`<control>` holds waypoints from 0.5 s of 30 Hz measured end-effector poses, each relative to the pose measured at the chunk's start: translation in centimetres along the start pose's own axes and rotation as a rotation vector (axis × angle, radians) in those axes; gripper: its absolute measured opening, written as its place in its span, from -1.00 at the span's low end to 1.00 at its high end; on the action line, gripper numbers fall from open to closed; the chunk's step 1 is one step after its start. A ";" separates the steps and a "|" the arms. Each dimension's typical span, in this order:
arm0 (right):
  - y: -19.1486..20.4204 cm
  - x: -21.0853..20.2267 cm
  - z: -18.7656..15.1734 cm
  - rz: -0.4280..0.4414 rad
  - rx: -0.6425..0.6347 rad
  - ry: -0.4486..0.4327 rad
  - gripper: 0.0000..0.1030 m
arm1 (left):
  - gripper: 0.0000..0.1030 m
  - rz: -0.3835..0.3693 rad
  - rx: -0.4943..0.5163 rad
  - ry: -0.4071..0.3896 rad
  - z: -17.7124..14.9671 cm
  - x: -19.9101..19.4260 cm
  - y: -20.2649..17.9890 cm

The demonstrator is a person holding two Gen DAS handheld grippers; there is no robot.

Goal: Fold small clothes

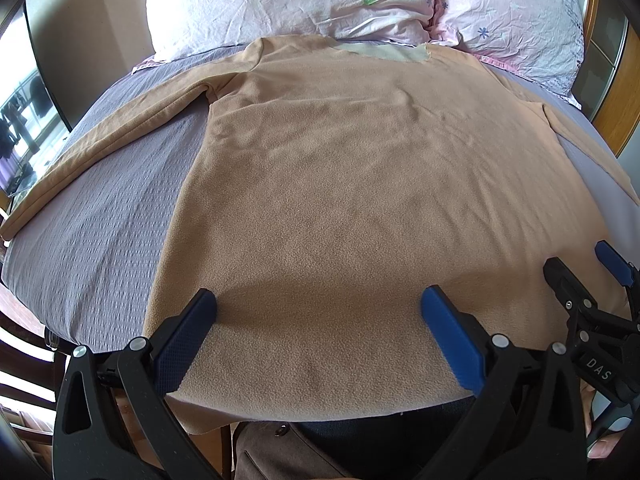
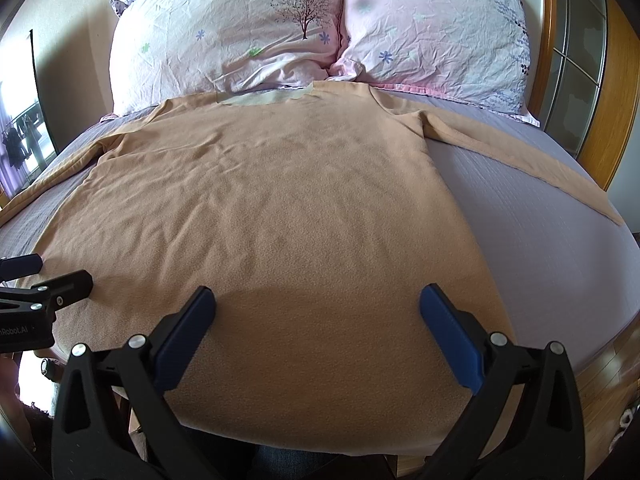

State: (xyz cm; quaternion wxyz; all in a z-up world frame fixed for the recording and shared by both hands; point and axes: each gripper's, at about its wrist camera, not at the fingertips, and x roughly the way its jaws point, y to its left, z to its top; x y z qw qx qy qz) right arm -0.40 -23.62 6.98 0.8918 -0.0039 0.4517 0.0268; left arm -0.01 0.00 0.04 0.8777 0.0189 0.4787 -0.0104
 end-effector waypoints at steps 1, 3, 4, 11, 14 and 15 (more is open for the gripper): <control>0.0 0.0 0.0 0.000 0.000 0.000 0.97 | 0.97 0.000 0.000 0.000 0.0 0.0 0.0; -0.1 -0.1 0.1 0.000 0.000 -0.001 0.97 | 0.97 0.000 -0.001 -0.001 0.0 0.0 0.0; -0.1 -0.2 0.2 0.000 0.000 -0.001 0.97 | 0.97 0.000 0.000 -0.001 0.0 0.0 0.0; -0.1 -0.2 0.2 0.000 0.000 -0.001 0.97 | 0.97 0.000 0.000 -0.001 0.0 0.0 0.0; -0.1 -0.2 0.1 0.000 0.000 -0.002 0.97 | 0.97 0.000 0.000 -0.001 0.0 0.0 0.0; -0.1 -0.2 0.1 0.000 0.000 -0.002 0.97 | 0.97 0.000 -0.001 -0.002 0.0 0.0 0.0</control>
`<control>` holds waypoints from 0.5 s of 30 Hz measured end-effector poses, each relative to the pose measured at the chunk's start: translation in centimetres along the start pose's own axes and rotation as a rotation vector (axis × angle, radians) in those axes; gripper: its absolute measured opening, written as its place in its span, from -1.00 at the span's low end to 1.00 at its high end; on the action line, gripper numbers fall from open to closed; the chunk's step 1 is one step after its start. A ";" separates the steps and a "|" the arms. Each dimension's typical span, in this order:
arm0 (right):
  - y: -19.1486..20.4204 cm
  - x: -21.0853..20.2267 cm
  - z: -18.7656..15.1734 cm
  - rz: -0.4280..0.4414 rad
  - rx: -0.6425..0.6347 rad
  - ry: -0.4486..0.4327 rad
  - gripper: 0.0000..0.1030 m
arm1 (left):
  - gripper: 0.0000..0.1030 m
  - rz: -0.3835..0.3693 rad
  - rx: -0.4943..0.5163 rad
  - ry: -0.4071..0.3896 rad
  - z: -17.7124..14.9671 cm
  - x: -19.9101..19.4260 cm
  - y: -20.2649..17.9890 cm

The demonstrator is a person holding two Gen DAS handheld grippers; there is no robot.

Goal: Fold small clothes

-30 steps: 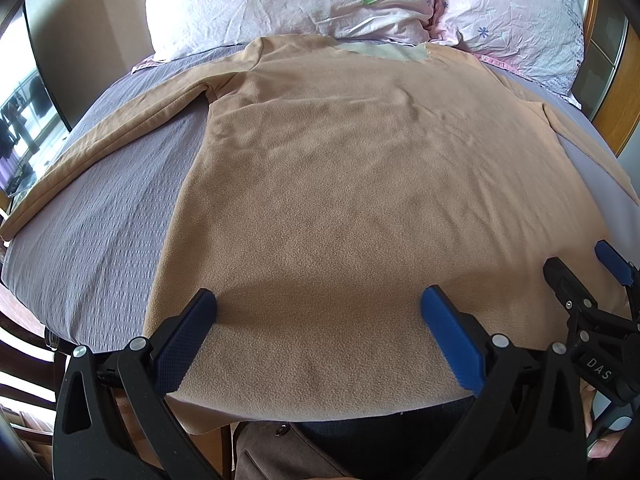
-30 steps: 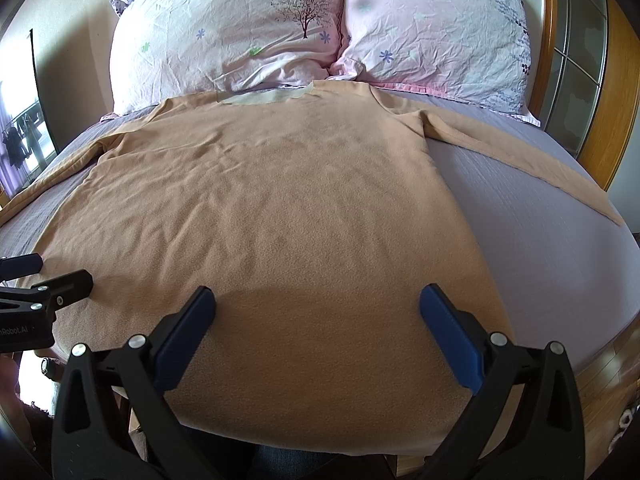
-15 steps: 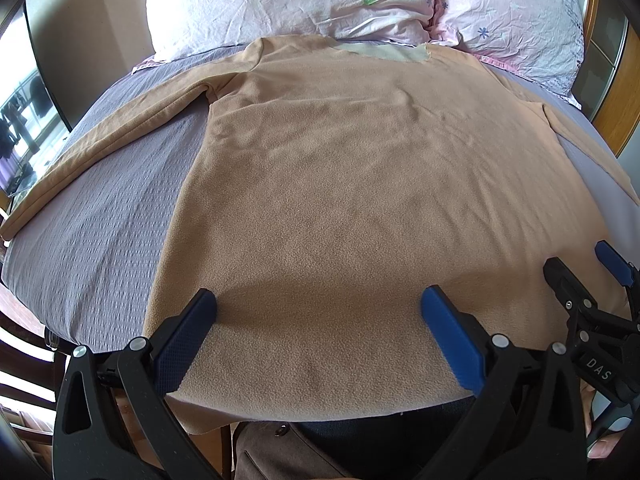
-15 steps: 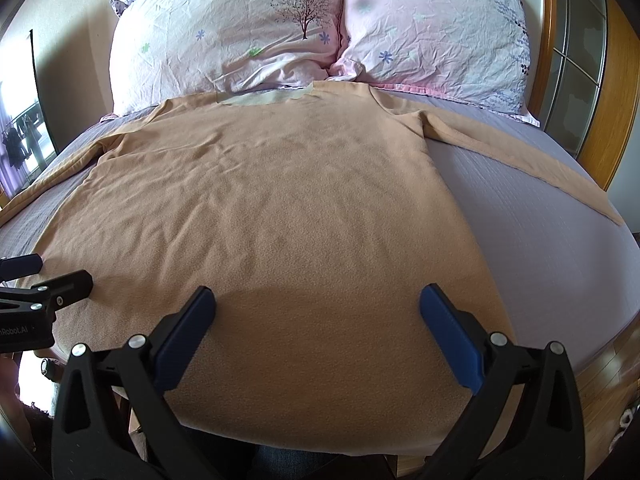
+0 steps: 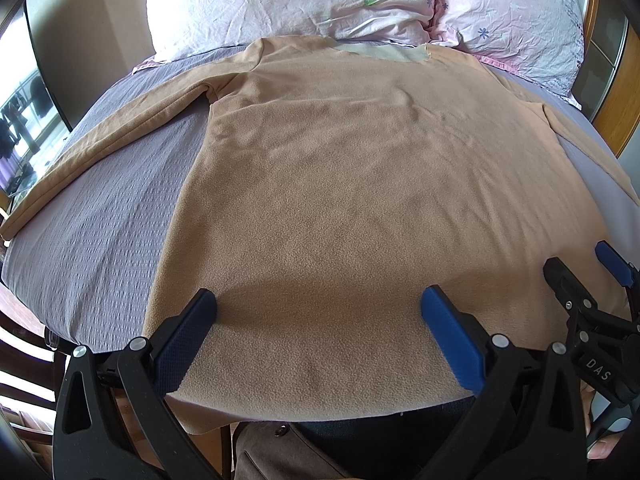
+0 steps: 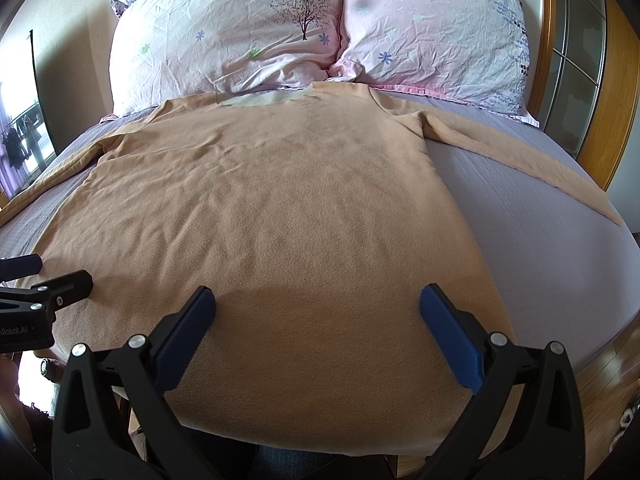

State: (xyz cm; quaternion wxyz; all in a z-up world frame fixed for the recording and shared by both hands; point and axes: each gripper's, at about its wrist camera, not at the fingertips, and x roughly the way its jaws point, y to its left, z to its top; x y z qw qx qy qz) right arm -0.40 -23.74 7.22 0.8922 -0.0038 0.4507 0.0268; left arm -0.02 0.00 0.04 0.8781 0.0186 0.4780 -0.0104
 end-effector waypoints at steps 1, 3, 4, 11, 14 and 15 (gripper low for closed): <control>0.0 0.0 0.0 0.000 0.000 0.000 0.97 | 0.97 0.000 0.001 0.000 0.0 0.0 0.0; 0.1 0.1 -0.1 0.000 0.000 0.000 0.97 | 0.97 0.000 0.000 0.000 0.0 0.0 0.0; 0.1 0.1 -0.1 0.000 0.000 -0.001 0.97 | 0.97 0.000 0.001 0.000 0.0 0.0 0.0; 0.2 0.3 -0.4 0.000 0.000 -0.002 0.97 | 0.97 0.000 0.001 -0.001 0.0 0.0 0.0; 0.3 0.4 -0.5 0.000 0.000 -0.002 0.97 | 0.97 0.000 0.001 -0.001 0.0 0.0 0.0; 0.3 0.4 -0.5 0.000 0.000 -0.002 0.97 | 0.97 0.000 0.001 -0.001 0.0 0.0 0.0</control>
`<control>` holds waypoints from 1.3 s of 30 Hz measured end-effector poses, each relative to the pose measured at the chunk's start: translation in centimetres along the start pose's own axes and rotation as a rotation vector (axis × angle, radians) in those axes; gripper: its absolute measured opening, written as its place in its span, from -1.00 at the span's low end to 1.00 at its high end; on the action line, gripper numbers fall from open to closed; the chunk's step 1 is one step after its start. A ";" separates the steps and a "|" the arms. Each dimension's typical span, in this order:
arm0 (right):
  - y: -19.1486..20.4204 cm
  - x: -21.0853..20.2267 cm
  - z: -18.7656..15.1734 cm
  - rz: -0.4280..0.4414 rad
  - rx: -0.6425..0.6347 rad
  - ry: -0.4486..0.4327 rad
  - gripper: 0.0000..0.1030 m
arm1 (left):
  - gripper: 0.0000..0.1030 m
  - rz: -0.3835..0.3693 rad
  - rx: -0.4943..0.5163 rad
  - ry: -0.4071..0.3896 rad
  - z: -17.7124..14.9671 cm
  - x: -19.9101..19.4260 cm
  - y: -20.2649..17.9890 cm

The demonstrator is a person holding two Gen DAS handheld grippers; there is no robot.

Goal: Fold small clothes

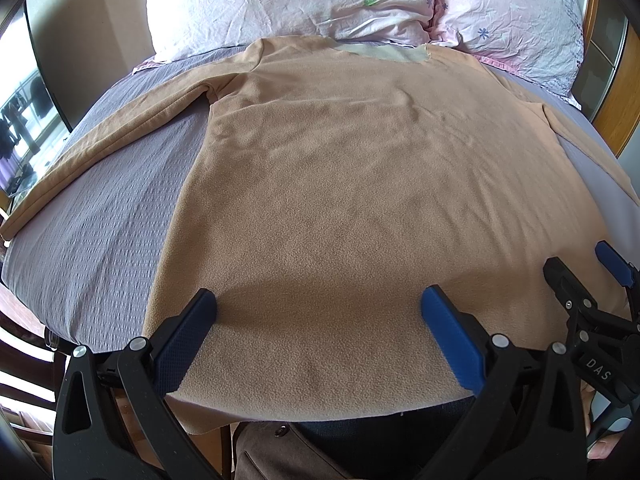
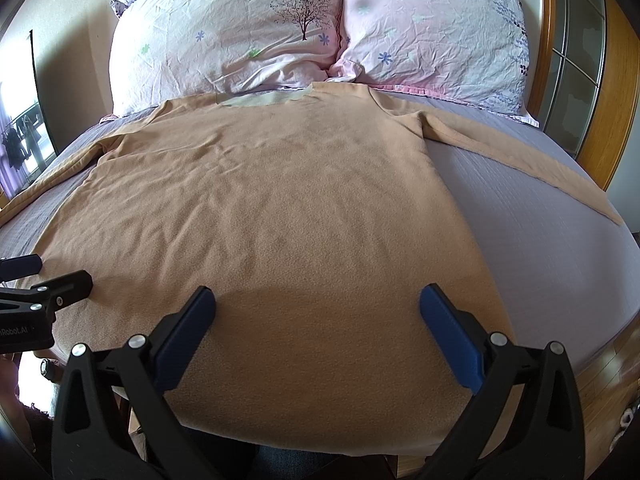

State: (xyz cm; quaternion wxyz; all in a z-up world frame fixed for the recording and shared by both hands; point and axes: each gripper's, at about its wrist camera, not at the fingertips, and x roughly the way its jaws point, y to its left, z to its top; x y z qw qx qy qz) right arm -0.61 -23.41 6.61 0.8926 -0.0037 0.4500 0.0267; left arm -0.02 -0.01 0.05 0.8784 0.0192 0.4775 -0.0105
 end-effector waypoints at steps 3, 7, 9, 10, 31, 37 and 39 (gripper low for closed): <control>0.1 0.1 -0.1 0.000 0.000 0.003 0.97 | 0.97 0.000 0.001 0.001 0.0 0.0 0.0; -0.2 0.1 0.2 0.001 -0.004 0.013 0.97 | 0.97 -0.002 0.008 -0.009 -0.1 0.0 -0.1; -0.3 0.3 0.3 0.006 -0.010 0.013 0.97 | 0.97 -0.005 0.012 -0.019 0.0 0.0 0.0; -0.4 0.4 0.3 0.014 -0.015 0.010 0.97 | 0.97 -0.006 0.013 -0.020 0.0 -0.2 0.1; -41.5 4.7 4.5 -0.140 1.200 -0.012 -0.31 | 0.97 -0.348 -0.087 -0.364 5.5 -0.8 4.5; -42.8 6.7 5.4 -0.194 1.212 -0.004 -0.92 | 0.97 -0.424 -0.292 -0.406 5.4 -0.4 9.8; -42.0 6.7 7.1 -0.222 1.171 -0.013 -0.92 | 0.97 -0.451 -0.351 -0.429 5.4 -0.3 11.8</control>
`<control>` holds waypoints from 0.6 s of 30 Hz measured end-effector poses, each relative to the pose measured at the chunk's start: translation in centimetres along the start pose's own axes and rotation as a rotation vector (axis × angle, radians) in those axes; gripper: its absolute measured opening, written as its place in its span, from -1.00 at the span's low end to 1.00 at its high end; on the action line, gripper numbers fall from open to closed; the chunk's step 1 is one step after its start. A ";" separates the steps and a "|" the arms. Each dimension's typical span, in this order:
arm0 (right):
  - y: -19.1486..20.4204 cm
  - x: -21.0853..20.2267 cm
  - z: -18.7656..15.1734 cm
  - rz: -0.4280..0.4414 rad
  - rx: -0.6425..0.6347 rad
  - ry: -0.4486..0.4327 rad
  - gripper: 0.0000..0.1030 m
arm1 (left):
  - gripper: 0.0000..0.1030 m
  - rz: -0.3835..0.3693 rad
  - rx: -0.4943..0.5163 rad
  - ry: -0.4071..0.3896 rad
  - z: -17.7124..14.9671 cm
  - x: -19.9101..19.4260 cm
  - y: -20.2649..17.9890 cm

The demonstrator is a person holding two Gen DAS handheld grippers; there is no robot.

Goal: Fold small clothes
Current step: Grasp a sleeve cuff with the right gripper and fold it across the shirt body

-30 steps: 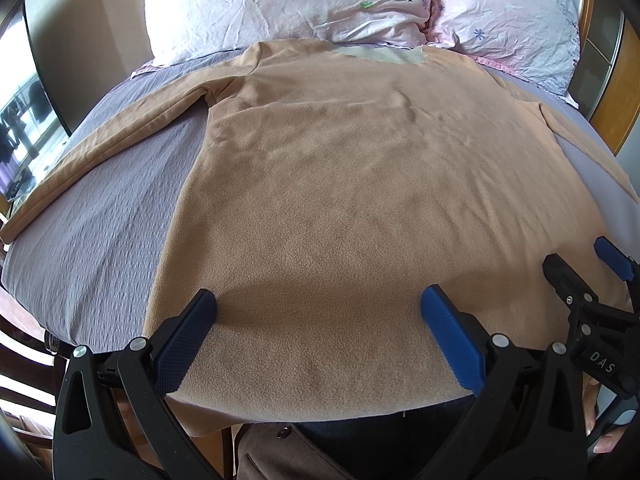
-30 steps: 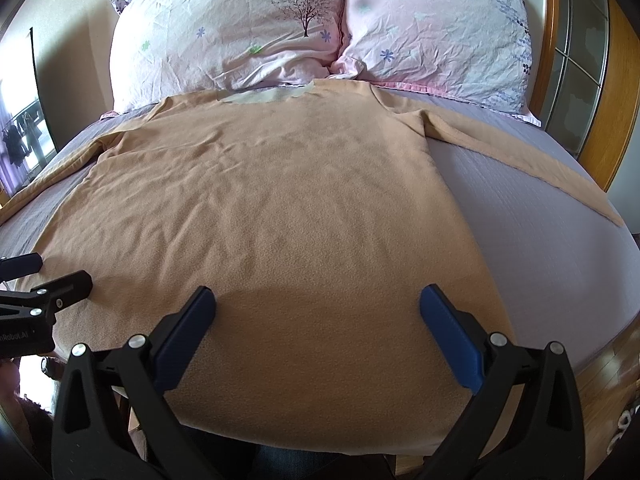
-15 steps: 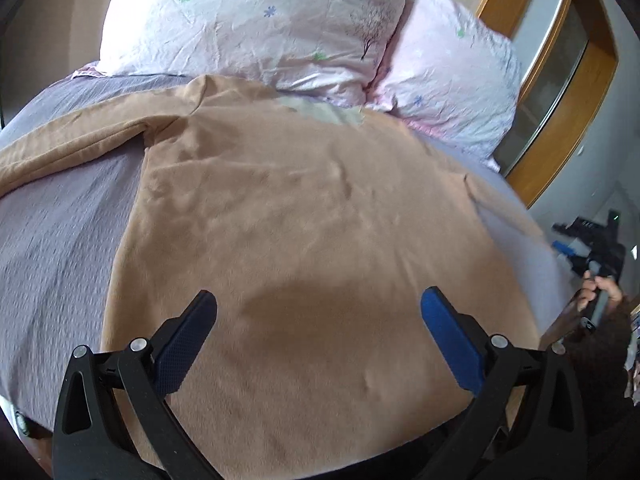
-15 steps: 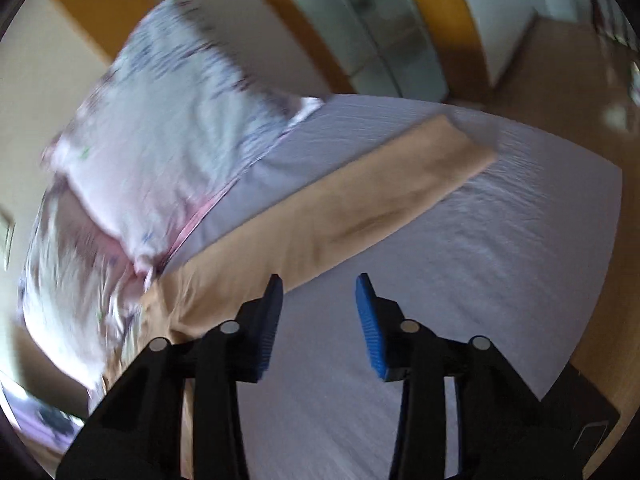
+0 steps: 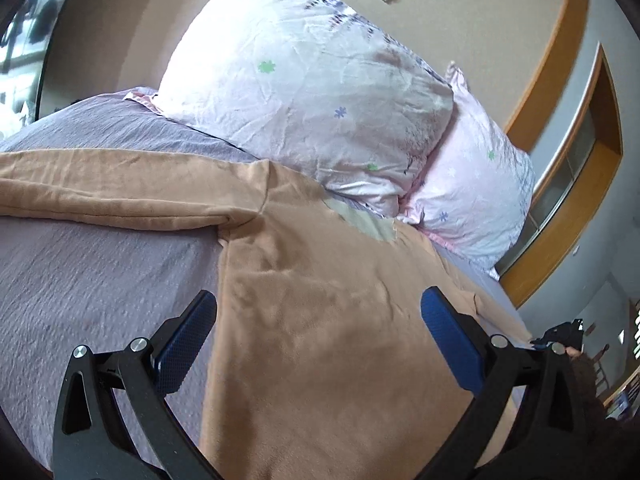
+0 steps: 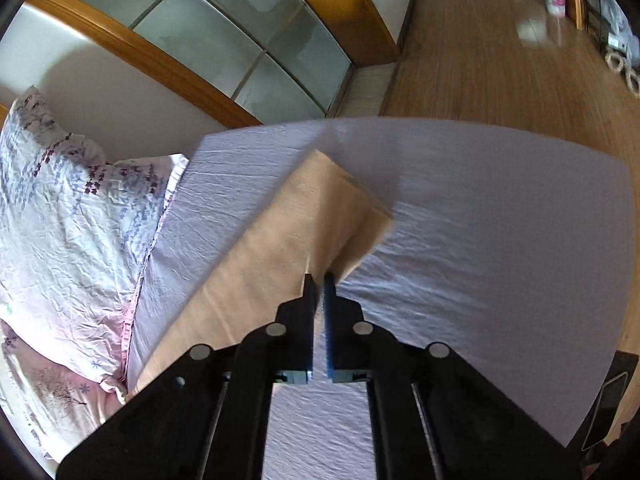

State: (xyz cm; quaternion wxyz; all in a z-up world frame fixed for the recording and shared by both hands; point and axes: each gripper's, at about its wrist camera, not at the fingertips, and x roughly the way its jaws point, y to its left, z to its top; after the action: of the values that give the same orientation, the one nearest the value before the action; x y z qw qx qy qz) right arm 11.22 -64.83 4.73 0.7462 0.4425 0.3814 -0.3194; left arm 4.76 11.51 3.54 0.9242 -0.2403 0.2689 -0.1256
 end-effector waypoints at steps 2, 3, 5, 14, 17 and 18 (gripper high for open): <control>4.7 -1.7 -1.0 0.049 -0.153 -0.068 -0.92 | 0.97 -0.019 -0.020 -0.045 0.8 -0.8 1.3; 8.2 -3.0 -2.6 0.104 -0.262 -0.097 -0.93 | 0.97 -0.027 -0.018 -0.067 1.1 -1.3 1.8; 14.5 -4.8 -6.4 0.229 -0.438 -0.100 -0.93 | 0.97 -0.030 -0.021 -0.105 1.5 -2.1 2.7; 33.9 -2.6 -37.7 0.600 -1.185 0.366 -0.88 | 0.97 0.087 -0.364 -0.127 3.0 -4.6 10.7; 34.0 -0.5 -44.3 0.599 -1.274 0.600 -0.62 | 0.97 0.145 -0.417 -0.150 3.4 -6.0 12.9; 33.9 -0.6 -44.7 0.605 -1.278 0.597 -0.23 | 0.97 0.172 -0.433 -0.160 3.6 -6.6 13.7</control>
State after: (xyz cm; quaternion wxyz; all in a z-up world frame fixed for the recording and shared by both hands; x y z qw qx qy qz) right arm 25.69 -10.70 5.14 0.7774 0.0778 0.5394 0.3142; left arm 2.71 26.99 2.07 0.8769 -0.4181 0.2348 0.0333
